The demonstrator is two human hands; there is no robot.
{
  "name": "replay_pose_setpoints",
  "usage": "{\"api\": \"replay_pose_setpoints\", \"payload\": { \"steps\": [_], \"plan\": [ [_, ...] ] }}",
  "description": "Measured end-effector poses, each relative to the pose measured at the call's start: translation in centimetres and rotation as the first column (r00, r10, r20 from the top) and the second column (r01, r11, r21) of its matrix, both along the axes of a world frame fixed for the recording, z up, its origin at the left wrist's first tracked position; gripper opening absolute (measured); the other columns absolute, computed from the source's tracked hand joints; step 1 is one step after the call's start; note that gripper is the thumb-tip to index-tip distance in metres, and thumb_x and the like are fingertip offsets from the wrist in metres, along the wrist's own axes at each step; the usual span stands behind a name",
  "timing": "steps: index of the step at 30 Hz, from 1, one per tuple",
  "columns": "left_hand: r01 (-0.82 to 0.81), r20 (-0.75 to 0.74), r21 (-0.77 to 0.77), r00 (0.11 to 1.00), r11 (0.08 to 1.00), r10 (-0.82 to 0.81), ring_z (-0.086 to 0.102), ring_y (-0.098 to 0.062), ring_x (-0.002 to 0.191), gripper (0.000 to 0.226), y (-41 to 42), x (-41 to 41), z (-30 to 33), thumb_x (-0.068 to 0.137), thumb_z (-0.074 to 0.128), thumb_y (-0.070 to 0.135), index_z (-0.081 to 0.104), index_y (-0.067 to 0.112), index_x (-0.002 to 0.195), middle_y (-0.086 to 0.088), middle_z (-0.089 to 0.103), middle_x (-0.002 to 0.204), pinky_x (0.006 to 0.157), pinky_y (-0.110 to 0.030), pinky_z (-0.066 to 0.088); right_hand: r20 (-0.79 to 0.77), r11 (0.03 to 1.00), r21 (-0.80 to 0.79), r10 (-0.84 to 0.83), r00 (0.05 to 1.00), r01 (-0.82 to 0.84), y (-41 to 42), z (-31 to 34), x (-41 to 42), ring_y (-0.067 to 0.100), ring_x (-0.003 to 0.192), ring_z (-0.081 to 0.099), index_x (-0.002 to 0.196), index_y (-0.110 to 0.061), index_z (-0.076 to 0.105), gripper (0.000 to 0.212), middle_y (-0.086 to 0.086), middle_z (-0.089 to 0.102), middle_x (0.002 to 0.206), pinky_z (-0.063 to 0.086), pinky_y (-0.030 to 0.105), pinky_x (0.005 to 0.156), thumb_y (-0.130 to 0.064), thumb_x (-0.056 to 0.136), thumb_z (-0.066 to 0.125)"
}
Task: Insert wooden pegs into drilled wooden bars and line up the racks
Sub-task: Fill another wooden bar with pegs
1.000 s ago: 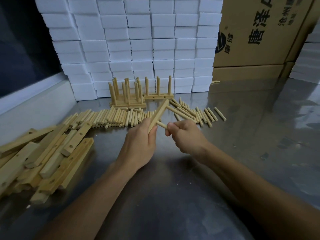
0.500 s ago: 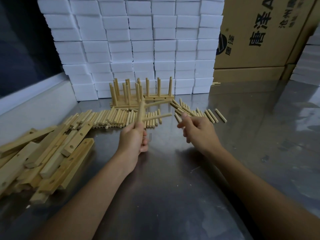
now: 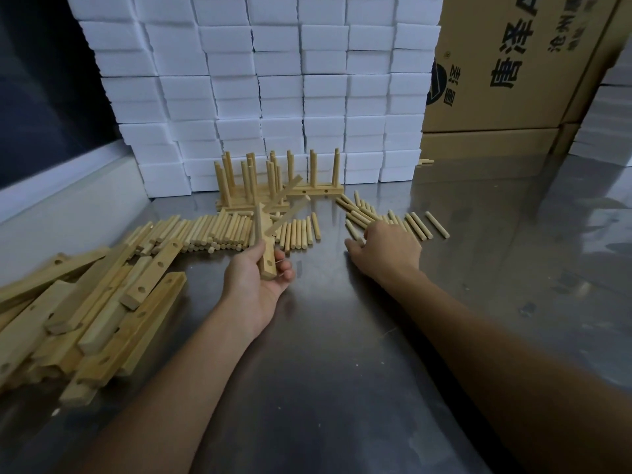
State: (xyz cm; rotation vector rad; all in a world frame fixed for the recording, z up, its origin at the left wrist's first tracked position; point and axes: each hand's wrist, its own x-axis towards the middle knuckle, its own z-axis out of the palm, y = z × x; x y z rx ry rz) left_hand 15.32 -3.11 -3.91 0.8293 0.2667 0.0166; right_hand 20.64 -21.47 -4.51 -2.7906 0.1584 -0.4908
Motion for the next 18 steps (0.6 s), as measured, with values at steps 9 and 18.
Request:
{"api": "replay_pose_setpoints", "payload": {
  "steps": [9, 18],
  "plan": [
    [0.005, 0.021, 0.035, 1.0, 0.999, -0.005, 0.045, -0.014, 0.051, 0.027, 0.0, 0.3, -0.2, 0.107, 0.038, 0.025, 0.052, 0.004, 0.117, -0.008, 0.052, 0.071, 0.041, -0.021, 0.04, 0.06, 0.948, 0.296, 0.102, 0.993, -0.115, 0.4, 0.2, -0.4, 0.016, 0.066, 0.063, 0.091, -0.014, 0.066, 0.021, 0.001, 0.064, 0.074, 0.053, 0.028, 0.06, -0.031, 0.099, 0.056],
    [-0.043, 0.03, 0.152, 0.999, 0.987, 0.039, 0.043, -0.01, 0.044, 0.015, -0.4, -0.1, 0.0, 0.105, 0.044, 0.017, 0.052, 0.006, 0.097, -0.01, 0.057, 0.072, 0.037, -0.02, 0.032, 0.193, 0.313, 0.923, 0.13, 0.973, -0.225, -0.5, 2.0, -3.8, 0.01, 0.069, 0.073, 0.096, -0.013, 0.074, 0.008, -0.001, 0.075, 0.077, 0.052, 0.015, 0.055, -0.015, 0.089, 0.073]
  ]
}}
